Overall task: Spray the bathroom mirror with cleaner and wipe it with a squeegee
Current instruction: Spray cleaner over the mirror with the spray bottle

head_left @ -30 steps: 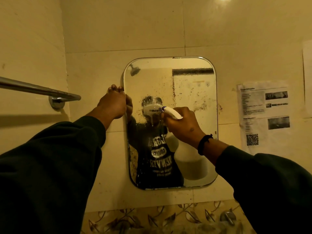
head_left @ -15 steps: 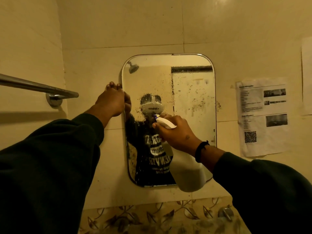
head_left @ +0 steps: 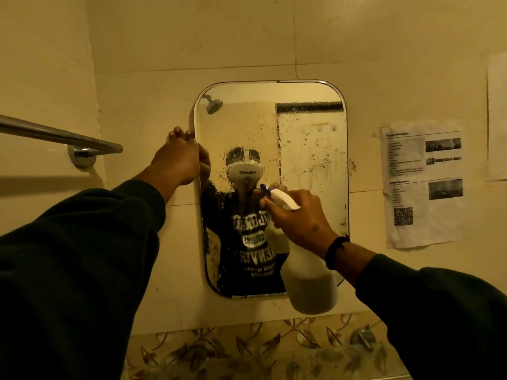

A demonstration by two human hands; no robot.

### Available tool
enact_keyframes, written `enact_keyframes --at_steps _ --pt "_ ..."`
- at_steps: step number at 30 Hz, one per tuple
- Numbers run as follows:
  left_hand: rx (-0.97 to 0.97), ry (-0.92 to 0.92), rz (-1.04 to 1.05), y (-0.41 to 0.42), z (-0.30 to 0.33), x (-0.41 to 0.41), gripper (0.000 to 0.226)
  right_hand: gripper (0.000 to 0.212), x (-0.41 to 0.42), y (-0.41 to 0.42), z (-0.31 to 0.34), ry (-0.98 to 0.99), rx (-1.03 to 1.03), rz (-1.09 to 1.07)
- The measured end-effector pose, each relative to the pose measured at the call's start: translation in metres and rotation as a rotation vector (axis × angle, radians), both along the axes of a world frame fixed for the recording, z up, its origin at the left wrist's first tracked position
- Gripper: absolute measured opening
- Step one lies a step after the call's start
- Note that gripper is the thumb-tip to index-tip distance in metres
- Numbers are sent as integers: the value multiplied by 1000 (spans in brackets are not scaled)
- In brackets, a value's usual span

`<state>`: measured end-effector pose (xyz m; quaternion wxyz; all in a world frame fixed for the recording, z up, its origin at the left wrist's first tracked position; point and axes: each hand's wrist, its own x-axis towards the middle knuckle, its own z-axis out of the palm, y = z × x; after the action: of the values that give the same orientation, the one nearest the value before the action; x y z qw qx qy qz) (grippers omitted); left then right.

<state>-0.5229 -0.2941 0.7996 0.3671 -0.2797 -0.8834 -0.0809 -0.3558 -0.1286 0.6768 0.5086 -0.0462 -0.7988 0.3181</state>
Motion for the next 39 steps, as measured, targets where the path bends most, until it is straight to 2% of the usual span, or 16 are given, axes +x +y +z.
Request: enact_keyframes --at_steps 5,10,14,18,27,31,39 --pt "13 -7 1 0 1 2 67 29 4 1 0 9 61 -135" --pt "24 -9 -29 0 -2 1 60 11 14 11 -2 107 -21 -79" --pt "15 1 -9 -1 -2 -1 66 24 17 16 -7 114 -32 -112" --pt "7 -9 9 -1 -1 3 61 16 21 18 -8 116 -16 -159" --pt "-11 -15 11 -1 0 3 61 32 32 29 -3 200 -106 -174" --pt "-12 -17 26 1 0 2 62 24 42 34 -2 224 -110 -223" --pt "-9 -19 34 1 0 -1 62 25 52 51 1 204 -149 -235"
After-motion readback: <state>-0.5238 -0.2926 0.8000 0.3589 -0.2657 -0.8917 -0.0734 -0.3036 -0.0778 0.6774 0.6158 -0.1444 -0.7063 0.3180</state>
